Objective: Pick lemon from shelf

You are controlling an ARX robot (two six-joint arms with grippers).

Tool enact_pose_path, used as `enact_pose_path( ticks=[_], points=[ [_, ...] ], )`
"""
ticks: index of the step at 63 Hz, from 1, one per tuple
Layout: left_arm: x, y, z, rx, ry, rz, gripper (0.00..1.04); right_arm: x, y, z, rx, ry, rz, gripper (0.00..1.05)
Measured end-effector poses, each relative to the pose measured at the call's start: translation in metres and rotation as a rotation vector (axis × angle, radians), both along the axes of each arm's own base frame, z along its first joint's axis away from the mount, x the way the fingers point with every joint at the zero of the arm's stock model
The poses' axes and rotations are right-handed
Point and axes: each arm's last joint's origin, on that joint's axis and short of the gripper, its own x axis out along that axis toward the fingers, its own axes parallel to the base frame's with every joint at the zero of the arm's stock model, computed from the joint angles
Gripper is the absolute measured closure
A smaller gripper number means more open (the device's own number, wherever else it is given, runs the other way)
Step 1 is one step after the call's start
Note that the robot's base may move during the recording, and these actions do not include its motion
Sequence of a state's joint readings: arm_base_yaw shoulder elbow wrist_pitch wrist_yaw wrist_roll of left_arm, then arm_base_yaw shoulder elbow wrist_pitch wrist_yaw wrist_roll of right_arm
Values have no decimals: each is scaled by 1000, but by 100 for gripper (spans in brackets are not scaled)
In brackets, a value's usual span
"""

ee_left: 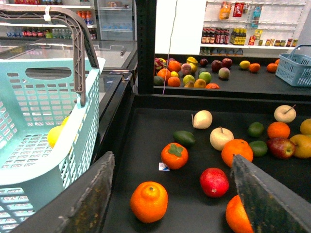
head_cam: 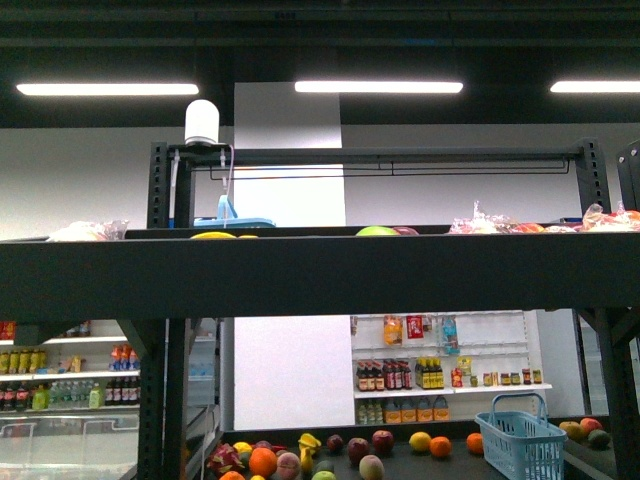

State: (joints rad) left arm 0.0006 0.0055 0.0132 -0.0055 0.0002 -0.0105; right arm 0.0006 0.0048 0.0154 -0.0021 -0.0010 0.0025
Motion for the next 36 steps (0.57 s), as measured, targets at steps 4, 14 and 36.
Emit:
enact_pose_path(
  ticks=[4, 14, 36],
  points=[
    [0, 0, 0, 0, 0, 0, 11, 0, 0, 0, 0, 0, 0, 7],
    [0, 0, 0, 2, 0, 0, 8, 0, 0, 0, 0, 0, 0, 7],
    [0, 0, 0, 2, 0, 0, 8, 0, 0, 0, 0, 0, 0, 7]
  ],
)
